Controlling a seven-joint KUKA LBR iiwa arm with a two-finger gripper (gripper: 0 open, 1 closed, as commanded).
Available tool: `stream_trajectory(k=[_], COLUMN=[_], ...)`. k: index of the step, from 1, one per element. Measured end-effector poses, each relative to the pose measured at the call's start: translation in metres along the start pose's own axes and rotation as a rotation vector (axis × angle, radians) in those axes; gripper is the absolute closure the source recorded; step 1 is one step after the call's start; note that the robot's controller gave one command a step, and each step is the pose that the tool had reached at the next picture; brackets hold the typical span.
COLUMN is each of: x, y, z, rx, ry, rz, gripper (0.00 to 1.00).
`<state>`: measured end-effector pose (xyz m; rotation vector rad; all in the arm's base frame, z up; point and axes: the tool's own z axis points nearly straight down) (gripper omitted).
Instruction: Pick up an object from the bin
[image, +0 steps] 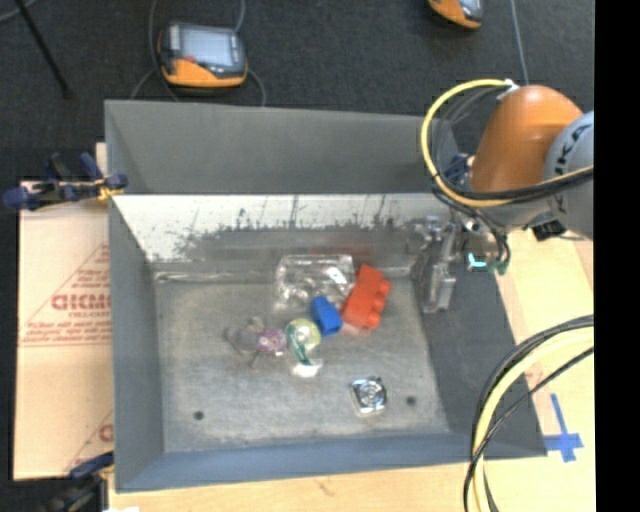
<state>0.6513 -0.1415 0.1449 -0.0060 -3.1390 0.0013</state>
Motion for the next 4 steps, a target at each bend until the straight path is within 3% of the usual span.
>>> stream_trajectory(k=[1, 2, 3, 4], x=[-0.004, 0.017, 0.015, 0.047], y=[0.065, 0.109, 0.108, 0.137], z=[0.062, 0.072, 0.068, -0.078], rx=[0.002, 0.002, 0.001, 0.001], ry=[-0.013, -0.010, -0.012, -0.015], rz=[-0.026, -0.061, -0.061, -0.117], gripper=[0.00, 0.00, 1.00, 1.00])
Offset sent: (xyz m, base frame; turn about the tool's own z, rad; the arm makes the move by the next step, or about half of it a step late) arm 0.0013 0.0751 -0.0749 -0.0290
